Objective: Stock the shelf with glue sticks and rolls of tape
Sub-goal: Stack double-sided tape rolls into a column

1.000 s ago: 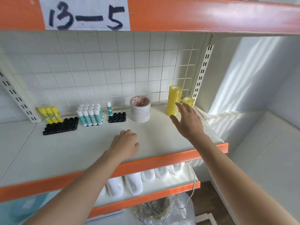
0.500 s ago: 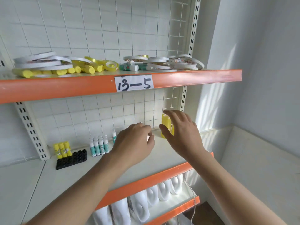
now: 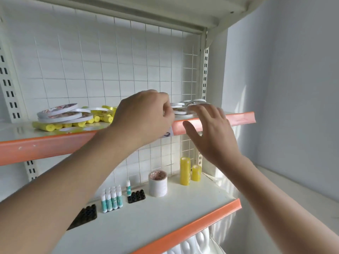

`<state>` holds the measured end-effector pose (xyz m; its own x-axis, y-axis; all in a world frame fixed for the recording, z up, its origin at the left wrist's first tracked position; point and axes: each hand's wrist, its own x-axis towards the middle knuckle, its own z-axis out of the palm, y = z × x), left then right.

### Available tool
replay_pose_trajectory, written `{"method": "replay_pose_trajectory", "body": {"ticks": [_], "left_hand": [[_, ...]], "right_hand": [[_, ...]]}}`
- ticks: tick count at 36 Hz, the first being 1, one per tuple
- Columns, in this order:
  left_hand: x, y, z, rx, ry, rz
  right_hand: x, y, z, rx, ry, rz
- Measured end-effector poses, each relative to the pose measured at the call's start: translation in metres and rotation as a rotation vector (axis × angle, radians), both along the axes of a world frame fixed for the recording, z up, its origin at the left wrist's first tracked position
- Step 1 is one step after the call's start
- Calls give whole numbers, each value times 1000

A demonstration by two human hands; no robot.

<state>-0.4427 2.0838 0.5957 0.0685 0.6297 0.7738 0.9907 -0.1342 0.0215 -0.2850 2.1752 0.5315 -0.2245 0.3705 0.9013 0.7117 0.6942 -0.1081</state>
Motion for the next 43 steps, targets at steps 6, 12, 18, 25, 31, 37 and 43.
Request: {"method": "replay_pose_trajectory", "body": {"ticks": [6, 12, 18, 25, 31, 37, 43], "left_hand": [[-9, 51, 17, -140, 111, 163], [-15, 109, 20, -224, 252, 316], [-21, 152, 31, -323, 241, 397], [-12, 183, 33, -338, 253, 439], [-15, 199, 26, -314, 230, 420], [-27, 209, 19, -339, 167, 369], [-30, 213, 17, -383, 111, 330]], "right_hand": [[-5, 49, 27, -55, -44, 62], [-11, 111, 58, -194, -163, 119], [-26, 169, 76, -321, -418, 97], [-44, 214, 80, -495, -586, 55], [-47, 222, 89, -383, -659, 77], [-42, 223, 90, -364, -682, 159], [-45, 227, 90, -362, -677, 155]]}}
